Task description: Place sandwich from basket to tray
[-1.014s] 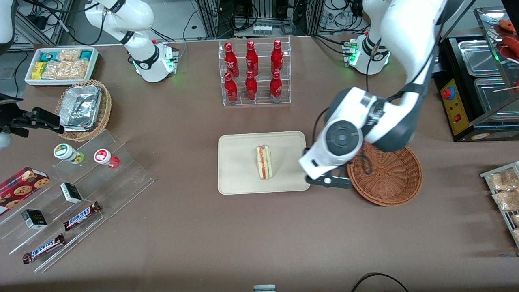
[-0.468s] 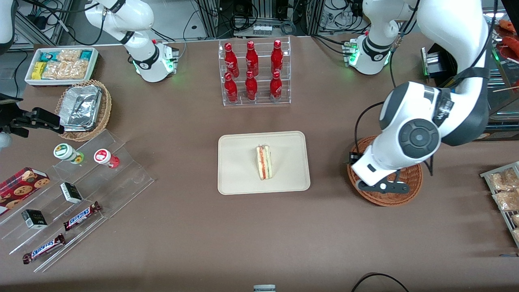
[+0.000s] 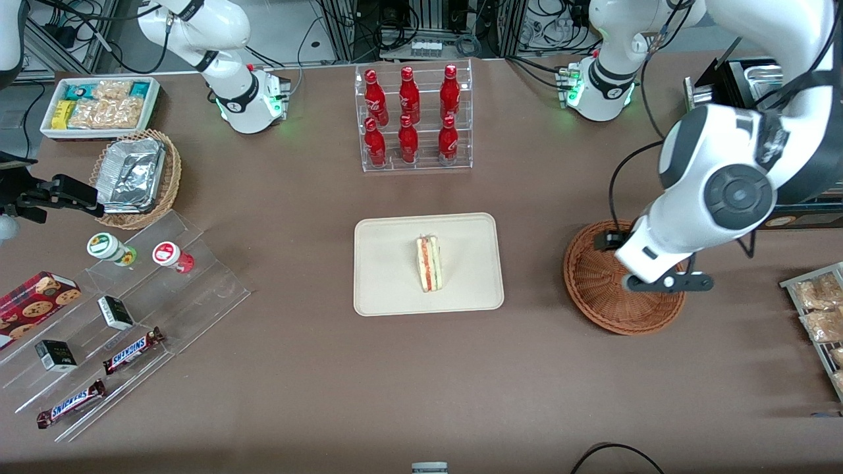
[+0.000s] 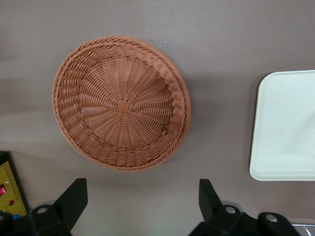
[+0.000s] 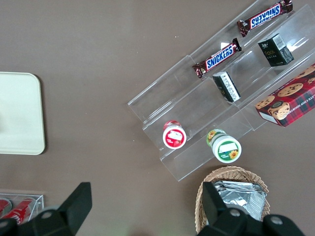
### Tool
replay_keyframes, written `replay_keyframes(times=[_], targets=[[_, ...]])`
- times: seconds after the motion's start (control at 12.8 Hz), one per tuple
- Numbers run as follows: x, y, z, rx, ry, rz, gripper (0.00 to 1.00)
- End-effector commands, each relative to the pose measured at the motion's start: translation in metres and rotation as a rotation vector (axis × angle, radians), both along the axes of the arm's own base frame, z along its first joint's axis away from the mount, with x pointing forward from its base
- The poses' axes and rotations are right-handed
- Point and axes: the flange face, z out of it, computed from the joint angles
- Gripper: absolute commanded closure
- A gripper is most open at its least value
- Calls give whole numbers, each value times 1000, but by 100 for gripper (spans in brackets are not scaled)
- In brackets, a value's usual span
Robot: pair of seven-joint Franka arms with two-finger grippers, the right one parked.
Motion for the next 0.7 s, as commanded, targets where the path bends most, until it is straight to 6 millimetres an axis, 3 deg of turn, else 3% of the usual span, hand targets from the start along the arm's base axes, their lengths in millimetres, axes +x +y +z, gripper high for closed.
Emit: replay_keyframes(times=[0.0,0.08,0.39,0.62], targets=[[-28,43,26,-28,10,-37,0],[-36,59,35,-24,5,-31,0],[-68,62,74,-49,49,-20,0],[-82,88,100,-74,59,24,0]])
